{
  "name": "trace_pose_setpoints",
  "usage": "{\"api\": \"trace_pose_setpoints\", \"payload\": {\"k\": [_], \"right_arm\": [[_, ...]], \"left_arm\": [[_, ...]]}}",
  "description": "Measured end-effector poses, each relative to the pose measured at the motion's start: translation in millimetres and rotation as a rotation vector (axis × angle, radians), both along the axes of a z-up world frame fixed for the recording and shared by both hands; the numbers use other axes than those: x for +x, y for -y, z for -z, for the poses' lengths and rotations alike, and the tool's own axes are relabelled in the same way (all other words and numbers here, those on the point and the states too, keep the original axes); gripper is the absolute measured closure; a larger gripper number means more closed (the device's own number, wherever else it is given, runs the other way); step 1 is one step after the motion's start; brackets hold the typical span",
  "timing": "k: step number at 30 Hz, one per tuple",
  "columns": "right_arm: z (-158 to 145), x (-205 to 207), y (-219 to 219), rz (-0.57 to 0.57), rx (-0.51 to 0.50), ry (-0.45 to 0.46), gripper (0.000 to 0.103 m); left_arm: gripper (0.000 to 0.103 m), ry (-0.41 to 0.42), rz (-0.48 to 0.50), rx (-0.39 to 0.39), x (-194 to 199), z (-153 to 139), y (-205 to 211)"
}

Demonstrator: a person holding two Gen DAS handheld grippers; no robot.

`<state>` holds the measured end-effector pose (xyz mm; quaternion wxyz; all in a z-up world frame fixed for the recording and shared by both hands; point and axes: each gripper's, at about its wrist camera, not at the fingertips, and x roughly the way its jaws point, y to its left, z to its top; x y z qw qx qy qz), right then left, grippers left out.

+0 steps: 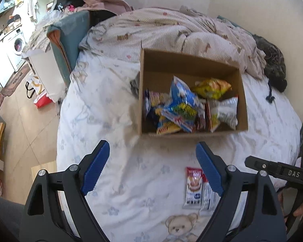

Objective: Organize snacks
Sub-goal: 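Withdraw both tools from the box toward the two red rice cake bars, then grasp the red-and-white rice cake bar with the right gripper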

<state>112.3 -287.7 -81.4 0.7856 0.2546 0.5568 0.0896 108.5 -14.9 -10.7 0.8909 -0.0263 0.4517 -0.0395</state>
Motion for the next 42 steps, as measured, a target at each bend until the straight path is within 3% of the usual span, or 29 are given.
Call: {"api": "trace_pose_setpoints", "payload": {"k": [5,14,19,25,29,30,32,40,42], "right_arm": [[15.8,-3.1,-0.8,-0.021,-0.033,-0.049,0.011],[43.0,2.2,12.1,0.032,0.036,-0.153,0.011],[61.8,8.7,-12.0,-0.052,-0.042,-0.23,0.012],[88.2,14.0,-49.0,-0.168,-0.119,-0.317,0.029],[97.9,13.0,-66.1,-0.219,-0.188,-0.332,0.034],[96.7,12.6,-67.2,-0.226,-0.201,-0.325,0.039],[94.1,11.4,-65.5,-0.239,-0.23,-0.316,0.069],[74.4,4.5,-25.5,-0.128,-0.177,-0.263,0.07],[68.7,3.1,-15.0,-0.093,-0.166,-0.25,0.07]], "left_arm": [[0.005,-0.057,0.018,-0.014,-1.1,15.1,4.5],[0.005,-0.224,-0.047,0.041,10.5,54.0,-0.9],[0.005,-0.273,-0.079,0.022,15.1,61.0,-8.5],[0.005,-0.276,-0.083,0.024,20.0,63.2,-5.6],[0.005,-0.29,-0.064,0.032,20.8,68.7,1.4],[0.005,-0.291,-0.061,0.036,20.8,69.6,3.1],[0.006,-0.297,-0.05,0.044,20.8,73.6,8.3],[0.006,-0.338,0.08,0.095,19.6,103.1,53.2],[0.012,-0.348,0.118,0.113,18.8,111.8,65.8]]}}
